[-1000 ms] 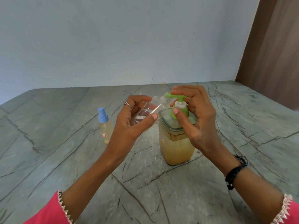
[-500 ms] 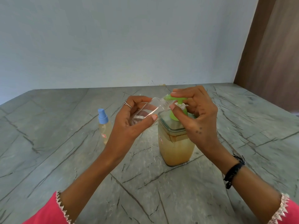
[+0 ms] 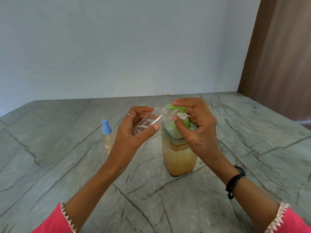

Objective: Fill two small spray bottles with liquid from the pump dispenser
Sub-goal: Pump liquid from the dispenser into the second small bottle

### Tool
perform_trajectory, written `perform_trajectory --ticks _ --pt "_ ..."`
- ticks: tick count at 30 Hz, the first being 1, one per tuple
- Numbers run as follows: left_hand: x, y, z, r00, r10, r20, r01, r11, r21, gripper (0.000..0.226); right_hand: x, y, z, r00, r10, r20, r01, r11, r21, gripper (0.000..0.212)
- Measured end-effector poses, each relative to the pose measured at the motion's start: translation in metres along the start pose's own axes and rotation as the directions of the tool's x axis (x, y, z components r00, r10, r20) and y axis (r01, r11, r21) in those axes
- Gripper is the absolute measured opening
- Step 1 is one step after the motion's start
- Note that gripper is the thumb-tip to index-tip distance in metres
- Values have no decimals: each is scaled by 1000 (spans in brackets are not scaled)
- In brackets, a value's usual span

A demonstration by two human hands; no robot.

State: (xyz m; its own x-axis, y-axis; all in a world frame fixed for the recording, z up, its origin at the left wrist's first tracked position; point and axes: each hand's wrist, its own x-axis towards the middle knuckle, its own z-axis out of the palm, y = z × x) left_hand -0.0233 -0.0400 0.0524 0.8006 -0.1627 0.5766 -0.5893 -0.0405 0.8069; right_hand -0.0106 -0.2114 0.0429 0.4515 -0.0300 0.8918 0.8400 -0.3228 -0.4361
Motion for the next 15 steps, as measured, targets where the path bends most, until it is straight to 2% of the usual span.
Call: perform_trajectory --ticks 4,9,15 --pt "1 -1 -1 1000 -1 -2 1 1000 21 31 1 -2 0 1000 6 -15 -6 1000 -6 33" --pt "1 0 -3 1000 14 -12 -13 998 56 39 4 -5 1 995 62 -79 -60 998 20 33" --pt "0 0 -1 1000 -9 22 8 998 64 34 7 -7 1 994 65 -85 -66 998 -6 31"
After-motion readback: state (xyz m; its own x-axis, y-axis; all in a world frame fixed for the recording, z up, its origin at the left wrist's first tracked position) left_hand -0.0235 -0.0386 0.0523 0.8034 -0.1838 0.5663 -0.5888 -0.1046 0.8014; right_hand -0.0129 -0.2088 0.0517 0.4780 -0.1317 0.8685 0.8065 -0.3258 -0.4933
